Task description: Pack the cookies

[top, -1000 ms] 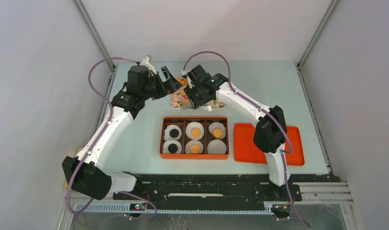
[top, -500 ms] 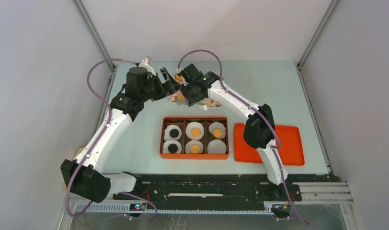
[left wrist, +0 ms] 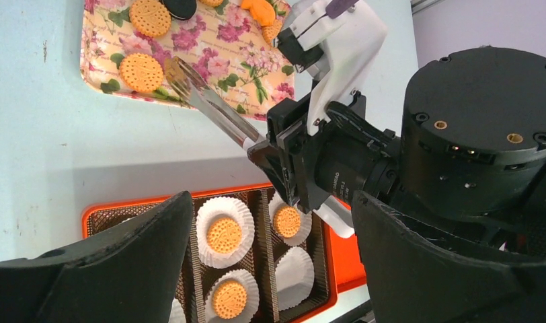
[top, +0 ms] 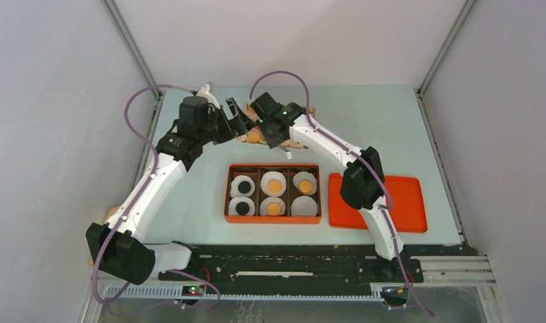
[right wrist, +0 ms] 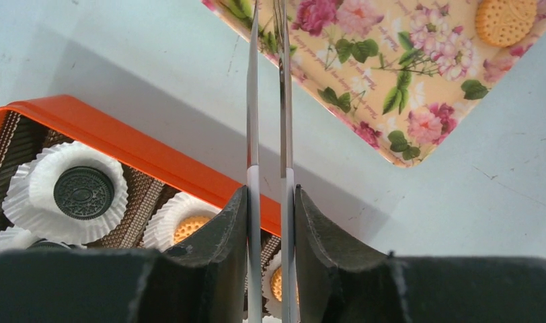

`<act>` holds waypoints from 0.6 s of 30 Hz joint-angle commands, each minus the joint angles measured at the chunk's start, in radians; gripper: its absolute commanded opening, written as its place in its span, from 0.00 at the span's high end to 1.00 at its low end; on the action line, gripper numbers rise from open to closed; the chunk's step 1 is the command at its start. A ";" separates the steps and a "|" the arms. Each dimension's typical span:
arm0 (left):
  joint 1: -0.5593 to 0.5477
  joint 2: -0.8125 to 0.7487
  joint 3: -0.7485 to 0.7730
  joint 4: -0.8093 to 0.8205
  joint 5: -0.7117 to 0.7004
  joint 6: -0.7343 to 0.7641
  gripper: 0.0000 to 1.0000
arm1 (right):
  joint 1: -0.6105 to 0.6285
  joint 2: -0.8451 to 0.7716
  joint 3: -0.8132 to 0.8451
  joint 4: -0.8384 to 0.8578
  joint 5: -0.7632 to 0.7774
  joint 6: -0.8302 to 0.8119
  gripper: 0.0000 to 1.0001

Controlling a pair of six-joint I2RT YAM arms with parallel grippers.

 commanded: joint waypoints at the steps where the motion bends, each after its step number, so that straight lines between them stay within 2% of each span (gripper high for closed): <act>1: -0.001 -0.025 -0.014 0.031 0.012 0.021 0.08 | -0.006 -0.046 0.026 0.039 0.050 0.035 0.63; 3: -0.001 -0.025 -0.014 0.031 0.011 0.021 0.08 | -0.011 -0.049 0.028 0.052 0.074 0.034 0.60; 12: -0.001 -0.024 -0.014 0.029 0.008 0.022 0.08 | -0.019 -0.038 0.067 0.066 -0.006 0.044 0.59; 18: 0.000 -0.022 -0.014 0.027 0.006 0.026 0.08 | -0.015 -0.020 0.069 0.085 -0.024 0.062 0.51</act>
